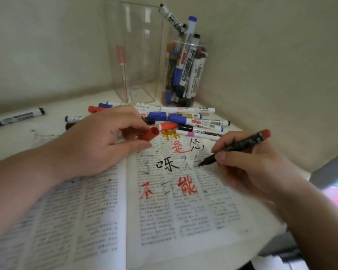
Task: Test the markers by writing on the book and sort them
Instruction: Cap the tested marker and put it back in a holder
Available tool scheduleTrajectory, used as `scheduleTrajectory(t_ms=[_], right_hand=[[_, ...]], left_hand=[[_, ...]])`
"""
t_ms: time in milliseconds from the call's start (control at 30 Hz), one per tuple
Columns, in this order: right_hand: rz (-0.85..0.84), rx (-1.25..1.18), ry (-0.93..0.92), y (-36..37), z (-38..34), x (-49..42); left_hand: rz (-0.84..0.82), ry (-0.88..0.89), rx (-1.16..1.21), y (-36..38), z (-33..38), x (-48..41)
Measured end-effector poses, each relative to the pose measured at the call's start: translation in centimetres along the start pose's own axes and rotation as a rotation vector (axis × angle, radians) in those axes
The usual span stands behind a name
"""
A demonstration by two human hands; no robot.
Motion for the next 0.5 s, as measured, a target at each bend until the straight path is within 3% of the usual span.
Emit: scheduleTrajectory(t_ms=[233, 500], right_hand=[[0.056, 0.102, -0.134, -0.5, -0.8, 1.6], [0.104, 0.276, -0.185, -1.0, -1.1, 2.3]], left_hand=[[0.031, -0.102, 0.089, 0.7, -1.2, 0.5], [-0.02, -0.113, -0.079, 1.3, -1.6, 0.7]])
Point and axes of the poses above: each hand's wrist, its own x-axis away from the middle knuckle, its own y-axis out of the palm, z = x × y, the point moved 10 cm from there along -x, towards the middle knuckle, and after that the axes turned 6 degrees about z, right-handed, at the moved point
